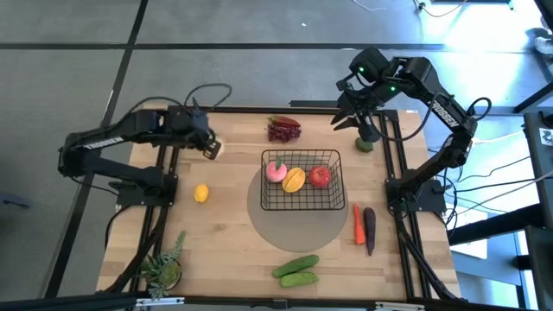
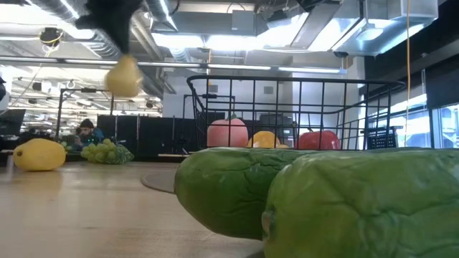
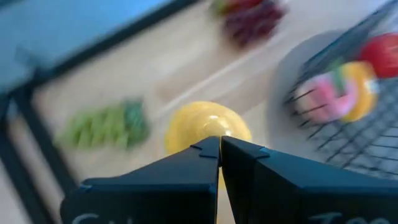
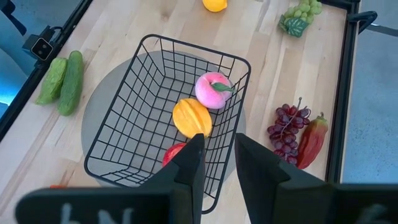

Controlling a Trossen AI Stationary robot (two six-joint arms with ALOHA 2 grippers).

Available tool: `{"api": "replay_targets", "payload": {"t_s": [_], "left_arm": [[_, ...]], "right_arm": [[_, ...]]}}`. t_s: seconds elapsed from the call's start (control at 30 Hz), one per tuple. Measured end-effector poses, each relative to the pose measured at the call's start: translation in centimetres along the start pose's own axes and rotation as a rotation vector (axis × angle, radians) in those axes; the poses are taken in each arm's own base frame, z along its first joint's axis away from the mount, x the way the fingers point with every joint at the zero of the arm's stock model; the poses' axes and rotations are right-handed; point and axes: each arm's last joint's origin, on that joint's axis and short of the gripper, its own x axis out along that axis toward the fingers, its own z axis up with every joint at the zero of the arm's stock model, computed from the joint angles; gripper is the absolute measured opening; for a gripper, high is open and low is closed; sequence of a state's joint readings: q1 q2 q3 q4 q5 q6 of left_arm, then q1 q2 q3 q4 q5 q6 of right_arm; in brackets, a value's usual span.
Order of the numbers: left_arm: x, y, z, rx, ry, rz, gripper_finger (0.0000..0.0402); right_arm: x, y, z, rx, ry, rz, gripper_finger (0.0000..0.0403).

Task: Build produce basket
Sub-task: Put the yellow pear into the black wire basket

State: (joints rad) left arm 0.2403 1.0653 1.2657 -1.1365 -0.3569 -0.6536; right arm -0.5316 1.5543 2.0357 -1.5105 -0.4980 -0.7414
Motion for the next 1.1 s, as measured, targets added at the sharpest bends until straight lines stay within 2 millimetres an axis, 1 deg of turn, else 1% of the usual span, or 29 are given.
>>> {"api": "replay_targets", "payload": {"t_s": [0.13,0.3,0.43,0.53,0.67,0.77,0.87,1.0,1.1], "left_arm": [[-1.1,-2.1,2.5,0.134,-0.101,-0.093,0.0],[-1.9,-4.8,4.8,0.257,-0.157,-0.173,0.0],[-1.9,-7.3,6.2,0.359,-0.167,-0.256,0.0],[-1.8,-9.2,6.7,0.432,-0.161,-0.313,0.0],[-1.2,-11.6,7.0,0.529,-0.144,-0.383,0.0],[-0.8,-13.0,6.9,0.575,-0.116,-0.448,0.0],[-0.2,-14.0,6.5,0.617,-0.083,-0.503,0.0],[0.6,-15.1,5.9,0.664,-0.04,-0.56,0.0],[1.2,-15.9,5.5,0.667,-0.018,-0.584,0.0]], "right_arm": [[0.0,0.0,0.0,0.004,0.0,0.0,0.0083],[0.0,0.0,0.0,0.005,-0.001,-0.002,0.0083],[0.0,0.0,0.0,0.004,-0.003,-0.003,0.0083],[0.0,-0.1,0.1,-0.001,-0.01,-0.01,0.0083],[0.0,-0.2,0.2,-0.004,-0.012,-0.018,0.0083],[0.0,-0.2,0.2,-0.006,-0.013,-0.022,0.0083],[0.0,-0.2,0.2,-0.003,-0.013,-0.022,0.0083],[0.0,-0.2,0.2,0.043,-0.014,-0.022,0.0083],[0.0,-0.1,0.1,0.051,-0.007,-0.009,0.0083]]}}
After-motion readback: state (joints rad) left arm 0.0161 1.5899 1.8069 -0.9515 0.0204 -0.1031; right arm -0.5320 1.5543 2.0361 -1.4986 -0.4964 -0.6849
